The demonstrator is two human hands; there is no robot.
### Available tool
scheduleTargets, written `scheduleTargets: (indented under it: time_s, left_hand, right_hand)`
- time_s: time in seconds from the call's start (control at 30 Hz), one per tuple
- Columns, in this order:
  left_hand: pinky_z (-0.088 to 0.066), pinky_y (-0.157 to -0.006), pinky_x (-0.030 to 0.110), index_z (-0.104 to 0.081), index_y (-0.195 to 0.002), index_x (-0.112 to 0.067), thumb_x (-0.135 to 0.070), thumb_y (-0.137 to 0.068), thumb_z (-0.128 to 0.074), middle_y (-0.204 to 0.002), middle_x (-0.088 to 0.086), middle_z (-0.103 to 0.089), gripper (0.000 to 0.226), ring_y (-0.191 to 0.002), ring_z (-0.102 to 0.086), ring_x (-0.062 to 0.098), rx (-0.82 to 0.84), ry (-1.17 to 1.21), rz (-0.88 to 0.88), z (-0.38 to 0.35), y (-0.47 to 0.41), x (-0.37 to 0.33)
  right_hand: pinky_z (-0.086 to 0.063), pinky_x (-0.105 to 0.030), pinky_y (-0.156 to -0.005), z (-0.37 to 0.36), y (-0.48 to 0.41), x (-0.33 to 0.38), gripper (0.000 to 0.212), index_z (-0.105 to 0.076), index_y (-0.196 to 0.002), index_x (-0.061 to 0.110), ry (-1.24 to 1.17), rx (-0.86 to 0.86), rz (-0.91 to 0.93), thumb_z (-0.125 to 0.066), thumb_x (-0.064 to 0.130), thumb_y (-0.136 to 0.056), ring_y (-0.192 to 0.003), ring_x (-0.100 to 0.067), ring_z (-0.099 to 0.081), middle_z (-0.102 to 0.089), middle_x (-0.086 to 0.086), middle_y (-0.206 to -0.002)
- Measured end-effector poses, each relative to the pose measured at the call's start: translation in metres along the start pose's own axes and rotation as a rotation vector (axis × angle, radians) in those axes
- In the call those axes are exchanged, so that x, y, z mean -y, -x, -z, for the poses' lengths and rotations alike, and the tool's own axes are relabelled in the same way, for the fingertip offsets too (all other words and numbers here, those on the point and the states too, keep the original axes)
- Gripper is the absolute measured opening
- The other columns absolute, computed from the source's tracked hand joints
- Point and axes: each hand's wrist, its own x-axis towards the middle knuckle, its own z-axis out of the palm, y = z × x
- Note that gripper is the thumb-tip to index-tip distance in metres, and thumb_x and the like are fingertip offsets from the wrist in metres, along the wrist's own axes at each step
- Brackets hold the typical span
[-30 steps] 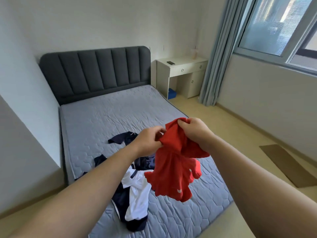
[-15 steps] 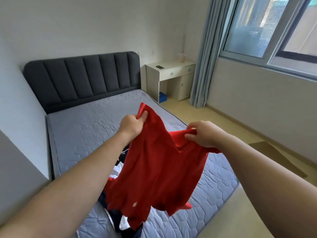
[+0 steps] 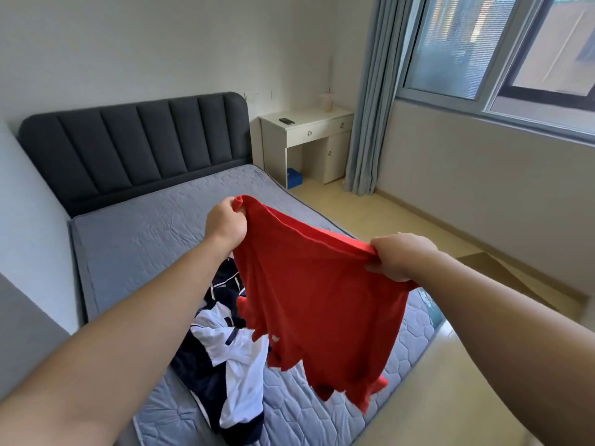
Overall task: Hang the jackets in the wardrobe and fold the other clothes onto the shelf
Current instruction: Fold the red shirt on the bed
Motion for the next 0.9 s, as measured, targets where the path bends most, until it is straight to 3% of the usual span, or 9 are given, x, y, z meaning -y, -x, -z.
scheduleTargets:
  time_s: [0.1, 0.23, 0.3, 0.37, 0.47, 0.57, 0.7, 0.8, 0.9]
  left_hand:
    - [-0.052, -0.086, 0.041, -0.068, -0.114, -0.012, -0.022, -0.103, -0.049, -0.103, 0.008, -0.069, 0.024, -0.100, -0.064, 0.032, 0.007, -0.032, -0.024, -0.002, 0.002, -0.006]
    - [-0.052, -0.072, 0.036, -0.072, -0.093, -0.013, -0.017, -0.095, -0.049, -0.087, 0.005, -0.069, 0.023, -0.085, -0.063, 0.027, 0.004, -0.169, -0.072, -0.007, 0.012, -0.019]
    - [-0.042, -0.058, 0.033, -0.056, -0.064, -0.011, -0.017, -0.085, -0.048, -0.063, 0.006, -0.056, 0.023, -0.065, -0.052, 0.026, 0.046, -0.245, -0.033, -0.010, 0.018, -0.026]
    - [-0.031, -0.052, 0.030, -0.039, -0.055, -0.012, -0.020, -0.085, -0.048, -0.055, 0.004, -0.041, 0.032, -0.055, -0.040, 0.024, 0.120, -0.326, -0.007, -0.014, 0.026, -0.033]
    - [-0.029, -0.052, 0.031, -0.039, -0.055, -0.010, -0.016, -0.087, -0.047, -0.056, 0.006, -0.044, 0.034, -0.058, -0.041, 0.025, 0.188, -0.316, 0.008, -0.023, 0.035, -0.039]
    - [-0.039, -0.052, 0.028, -0.059, -0.066, -0.002, -0.009, -0.085, -0.047, -0.064, 0.014, -0.062, 0.023, -0.060, -0.055, 0.030, 0.232, -0.144, 0.119, -0.030, 0.043, -0.046]
    - [-0.061, -0.062, 0.040, -0.055, -0.085, -0.007, 0.012, -0.086, -0.050, -0.093, 0.020, -0.062, 0.020, -0.072, -0.069, 0.035, 0.339, 0.262, 0.259, -0.048, 0.063, -0.053]
    - [-0.061, -0.069, 0.037, -0.055, -0.083, -0.012, 0.017, -0.081, -0.053, -0.093, 0.021, -0.066, 0.029, -0.081, -0.068, 0.033, 0.415, 0.280, 0.035, -0.057, 0.083, -0.058]
    - [-0.059, -0.070, 0.038, -0.070, -0.082, -0.011, 0.010, -0.080, -0.061, -0.089, 0.019, -0.075, 0.023, -0.077, -0.070, 0.028, 0.533, 0.415, -0.081, -0.064, 0.105, -0.069]
  right_hand:
    - [-0.045, -0.035, -0.068, -0.003, -0.001, -0.016, 0.043, -0.055, -0.095, 0.030, -0.049, -0.010, -0.077, -0.034, 0.069, -0.097, -0.086, -0.026, -0.059, -0.056, 0.005, -0.089]
    - [-0.044, -0.035, -0.070, -0.004, -0.002, -0.021, 0.034, -0.054, -0.086, 0.028, -0.187, -0.104, -0.146, -0.034, 0.051, -0.101, -0.083, -0.028, -0.059, -0.060, 0.001, -0.092]
    - [-0.044, -0.035, -0.069, -0.001, -0.003, -0.020, 0.026, -0.054, -0.087, 0.026, -0.274, -0.169, -0.190, -0.037, 0.040, -0.099, -0.081, -0.029, -0.058, -0.059, 0.001, -0.089]
    - [-0.044, -0.035, -0.068, 0.004, -0.005, -0.019, 0.023, -0.054, -0.083, 0.022, -0.424, -0.206, -0.233, -0.039, 0.032, -0.098, -0.079, -0.029, -0.058, -0.058, -0.001, -0.085]
    - [-0.041, -0.032, -0.064, 0.015, -0.006, -0.018, 0.034, -0.057, -0.079, 0.013, -0.801, -0.245, -0.305, -0.040, 0.032, -0.101, -0.074, -0.028, -0.058, -0.062, -0.007, -0.082]
    - [-0.040, -0.028, -0.057, 0.028, -0.002, -0.015, 0.034, -0.061, -0.081, 0.011, -1.194, -0.203, -0.425, -0.043, 0.034, -0.098, -0.063, -0.023, -0.056, -0.059, -0.005, -0.072]
    - [-0.057, -0.036, -0.055, 0.040, 0.007, -0.012, 0.018, -0.064, -0.088, 0.015, -1.573, -0.069, -0.446, -0.049, 0.023, -0.094, -0.071, -0.029, -0.063, -0.065, -0.012, -0.081]
    - [-0.059, -0.043, -0.054, 0.043, 0.014, -0.007, 0.017, -0.067, -0.091, 0.011, -1.822, 0.008, -0.451, -0.050, 0.014, -0.094, -0.066, -0.030, -0.068, -0.069, -0.015, -0.078]
    - [-0.056, -0.035, -0.047, 0.046, 0.017, -0.004, 0.020, -0.063, -0.093, 0.004, -1.996, 0.075, -0.489, -0.043, 0.006, -0.097, -0.046, -0.024, -0.066, -0.069, -0.013, -0.061]
